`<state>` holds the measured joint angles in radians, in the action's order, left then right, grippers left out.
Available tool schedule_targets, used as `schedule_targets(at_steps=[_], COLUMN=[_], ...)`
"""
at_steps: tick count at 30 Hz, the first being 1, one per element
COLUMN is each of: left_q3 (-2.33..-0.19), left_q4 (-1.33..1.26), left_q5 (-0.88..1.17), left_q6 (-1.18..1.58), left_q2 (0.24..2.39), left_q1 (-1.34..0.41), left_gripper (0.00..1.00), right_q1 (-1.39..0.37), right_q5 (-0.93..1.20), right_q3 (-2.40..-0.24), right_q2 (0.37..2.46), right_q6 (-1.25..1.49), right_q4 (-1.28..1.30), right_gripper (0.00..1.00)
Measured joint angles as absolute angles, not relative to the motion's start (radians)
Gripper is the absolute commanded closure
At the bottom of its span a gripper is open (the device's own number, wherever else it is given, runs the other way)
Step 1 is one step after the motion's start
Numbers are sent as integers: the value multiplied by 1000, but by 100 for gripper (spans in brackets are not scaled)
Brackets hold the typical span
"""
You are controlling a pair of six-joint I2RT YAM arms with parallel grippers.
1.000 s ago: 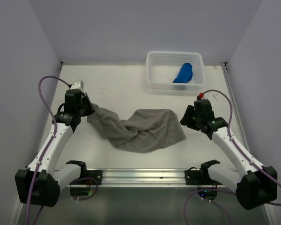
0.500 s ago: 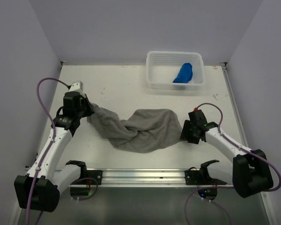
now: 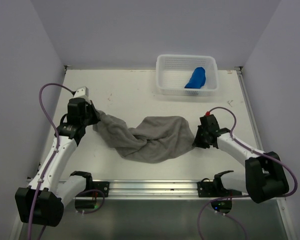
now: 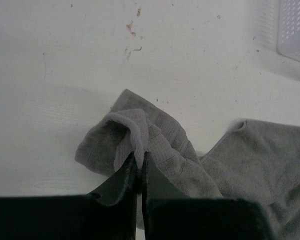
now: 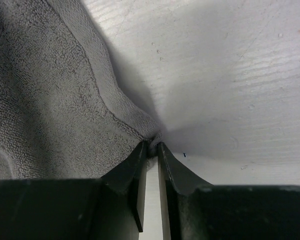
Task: Roll the towels
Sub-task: Flatten the towel
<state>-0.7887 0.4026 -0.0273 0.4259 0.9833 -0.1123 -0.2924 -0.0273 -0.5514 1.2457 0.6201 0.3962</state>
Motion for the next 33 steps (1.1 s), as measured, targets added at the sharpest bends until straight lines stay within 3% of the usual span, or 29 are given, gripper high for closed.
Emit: schedule_targets(at_steps=[4, 12, 18, 26, 33], left_q3=[-789, -789, -851, -1214, -1395], left_q4=[403, 403, 440, 512, 527], left_q5=[-32, -52, -48, 7, 164], left_q6=[426, 427, 472, 570, 685], left_q2=[980, 981, 1046, 1230, 1326], left_q1=[-112, -112, -112, -91, 103], left_gripper=[100, 100, 100, 100, 100], right_q1=[-292, -292, -255, 10, 223], right_q5=[-14, -7, 11, 109, 212], right_q3=[-554, -581, -750, -1059, -1317], right_q2=[1256, 1184, 1108, 1088, 1167], right_q6=[627, 632, 640, 669, 699], right_q4=[384, 472, 574, 634, 690], right_gripper=[100, 100, 100, 100, 100])
